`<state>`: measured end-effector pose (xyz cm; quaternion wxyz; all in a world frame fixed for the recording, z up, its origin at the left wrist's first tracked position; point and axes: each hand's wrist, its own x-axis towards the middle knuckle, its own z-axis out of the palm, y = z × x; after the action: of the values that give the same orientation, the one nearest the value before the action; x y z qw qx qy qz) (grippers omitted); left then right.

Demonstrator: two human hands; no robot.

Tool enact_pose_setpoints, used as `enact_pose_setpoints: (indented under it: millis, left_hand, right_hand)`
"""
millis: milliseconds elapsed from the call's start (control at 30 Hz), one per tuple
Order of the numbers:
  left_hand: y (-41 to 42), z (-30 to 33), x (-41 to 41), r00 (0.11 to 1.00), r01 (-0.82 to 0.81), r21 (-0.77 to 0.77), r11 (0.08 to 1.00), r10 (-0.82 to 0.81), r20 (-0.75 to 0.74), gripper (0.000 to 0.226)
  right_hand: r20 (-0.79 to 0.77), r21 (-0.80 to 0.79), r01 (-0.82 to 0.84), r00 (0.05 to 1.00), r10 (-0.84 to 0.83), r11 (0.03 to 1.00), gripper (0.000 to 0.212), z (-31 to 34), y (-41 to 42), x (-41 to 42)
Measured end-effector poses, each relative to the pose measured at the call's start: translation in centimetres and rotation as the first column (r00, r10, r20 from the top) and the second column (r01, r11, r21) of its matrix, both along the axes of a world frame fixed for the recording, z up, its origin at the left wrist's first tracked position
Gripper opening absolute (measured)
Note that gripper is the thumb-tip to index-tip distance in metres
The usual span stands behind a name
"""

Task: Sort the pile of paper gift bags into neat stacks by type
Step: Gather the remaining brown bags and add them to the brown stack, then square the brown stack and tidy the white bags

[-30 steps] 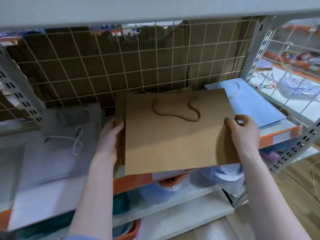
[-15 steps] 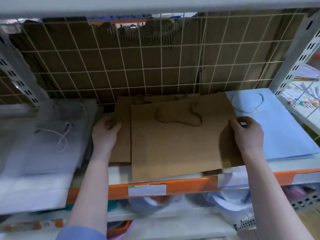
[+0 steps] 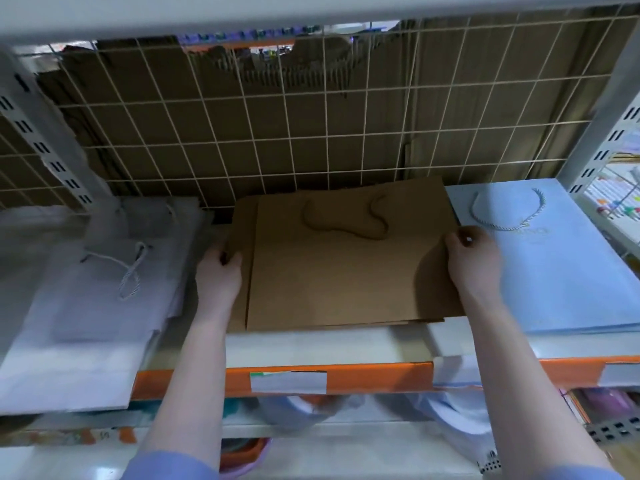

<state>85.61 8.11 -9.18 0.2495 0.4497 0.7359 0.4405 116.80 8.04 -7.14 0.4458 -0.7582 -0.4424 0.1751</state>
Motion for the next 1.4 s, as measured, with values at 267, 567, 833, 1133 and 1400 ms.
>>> enact_pose_setpoints:
  millis: [267, 567, 833, 1133, 1400]
  left_hand:
    - [-0.3, 0.3, 0.3, 0.990, 0.128, -0.063, 0.990, -0.124, 0.070, 0.045]
    - [0.5, 0.5, 0.5, 0.982, 0.164, -0.139, 0.977, -0.175, -0.070, 0.044]
    - [-0.2, 1.0, 1.4, 0.855, 0.003, -0.058, 0.998, -0.032, -0.517, 0.048]
    - [-5.1, 2.6, 2.0, 0.691, 0.001, -0.141, 0.990, -0.103, -0.715, 0.051]
    - [-10.2, 2.7, -6.8, 0.663, -0.075, -0.071, 0.995, -0.003, -0.749, 0.052]
  right_hand:
    - [0.033, -0.091, -0.052, 0.998, 0.056, 0.994, 0.030, -1.7, 1.2, -2.5]
    - [0.093, -0.161, -0.088, 0.990, 0.104, 0.983, 0.020, -2.3, 0.8, -4.2]
    - [0.476, -0.099, -0.078, 0.872, 0.116, 0.992, 0.036, -1.6, -0.8, -4.4]
    - [0.603, 0.000, -0.280, 0.766, 0.223, 0.960, 0.027, -2.1, -3.7, -9.2]
    - [0.613, -0.065, -0.454, 0.685, 0.395, 0.889, 0.025, -1.6, -6.2, -19.1]
